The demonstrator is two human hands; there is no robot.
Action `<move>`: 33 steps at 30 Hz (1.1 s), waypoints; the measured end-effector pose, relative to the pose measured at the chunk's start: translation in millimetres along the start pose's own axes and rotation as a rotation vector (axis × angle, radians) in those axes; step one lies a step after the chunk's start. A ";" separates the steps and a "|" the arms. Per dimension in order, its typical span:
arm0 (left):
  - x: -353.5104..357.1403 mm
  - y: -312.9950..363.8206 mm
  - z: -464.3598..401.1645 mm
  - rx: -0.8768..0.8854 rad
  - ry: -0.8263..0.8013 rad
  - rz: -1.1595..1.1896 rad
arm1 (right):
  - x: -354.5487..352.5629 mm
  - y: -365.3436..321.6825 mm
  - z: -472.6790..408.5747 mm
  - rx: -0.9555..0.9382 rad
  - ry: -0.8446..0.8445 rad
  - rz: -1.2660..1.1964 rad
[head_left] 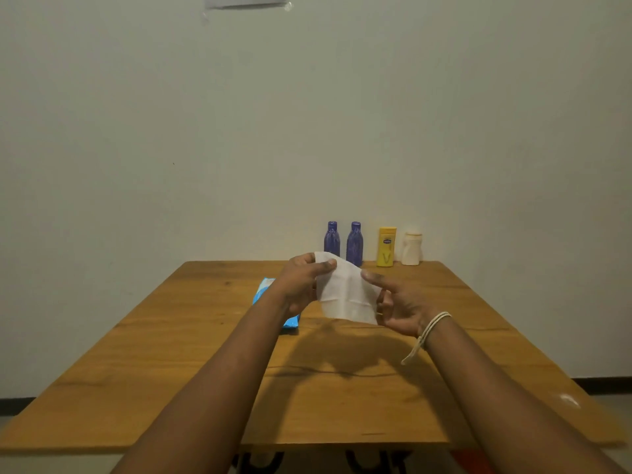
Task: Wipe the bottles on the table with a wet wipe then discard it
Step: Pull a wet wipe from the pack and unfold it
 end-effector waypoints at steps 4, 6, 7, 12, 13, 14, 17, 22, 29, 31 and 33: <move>-3.5 -2.8 -2.5 -0.043 0.010 -0.012 | 0.3 -12.8 -1.3 -0.139 0.053 -0.030; -5.7 0.0 -3.4 0.016 -0.020 0.005 | 1.1 -25.8 0.6 -0.233 0.029 0.066; -6.7 1.8 -3.4 0.067 -0.047 0.023 | 0.0 -31.8 1.4 -0.297 0.029 0.112; -11.9 6.5 -2.8 0.238 -0.138 -0.116 | -9.7 -44.2 -0.7 -0.484 0.070 0.195; -12.2 6.4 -2.5 0.243 -0.139 -0.167 | -10.9 -43.7 -1.6 -0.476 0.061 0.208; -12.5 6.3 -2.4 0.251 -0.136 -0.205 | -11.5 -42.9 -2.4 -0.464 0.049 0.221; -14.3 7.9 -1.9 0.289 -0.104 -0.328 | -12.3 -40.9 -4.3 -0.442 0.018 0.275; -18.1 17.1 -0.3 0.406 -0.159 -0.493 | -7.9 -37.3 -6.3 -0.468 -0.027 0.332; -25.8 30.5 -3.6 0.402 -0.134 -0.427 | -5.2 -42.3 -7.4 -0.529 -0.045 0.429; -28.9 30.9 -4.7 0.392 -0.144 -0.410 | -4.5 -43.3 -8.9 -0.531 -0.016 0.425; -32.6 30.6 -4.8 0.376 -0.159 -0.405 | -5.5 -44.1 -8.0 -0.518 -0.006 0.406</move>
Point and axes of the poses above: each hand's wrist, its own z-axis away from the middle knuckle, its own x-axis out of the palm, y = z × x, the point moved 1 cm from there along -z, towards the middle knuckle, and after that the axes turned 4 degrees about x, right-handed, at the moved point
